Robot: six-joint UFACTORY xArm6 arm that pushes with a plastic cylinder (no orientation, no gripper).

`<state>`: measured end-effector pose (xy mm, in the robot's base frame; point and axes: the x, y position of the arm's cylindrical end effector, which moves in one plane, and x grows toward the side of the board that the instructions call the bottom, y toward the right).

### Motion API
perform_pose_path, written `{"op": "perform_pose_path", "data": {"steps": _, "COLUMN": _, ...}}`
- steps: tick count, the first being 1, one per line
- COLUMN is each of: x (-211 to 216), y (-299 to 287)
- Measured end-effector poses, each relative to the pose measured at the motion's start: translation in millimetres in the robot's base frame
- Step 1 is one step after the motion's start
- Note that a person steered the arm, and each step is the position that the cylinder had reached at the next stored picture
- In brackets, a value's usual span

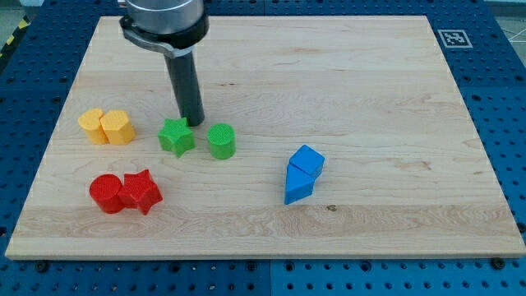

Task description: Nudge the green circle right a bit

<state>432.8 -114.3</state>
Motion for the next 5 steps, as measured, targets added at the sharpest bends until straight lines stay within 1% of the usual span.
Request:
{"op": "perform_pose_path", "data": {"steps": 1, "x": 14.3, "y": -20.2}}
{"op": "perform_pose_path", "data": {"steps": 2, "x": 37.2, "y": -31.5}}
{"op": "perform_pose_path", "data": {"steps": 3, "x": 38.4, "y": -37.1}}
{"op": "perform_pose_path", "data": {"steps": 4, "x": 22.8, "y": -31.2}}
{"op": "perform_pose_path", "data": {"steps": 5, "x": 8.5, "y": 6.8}}
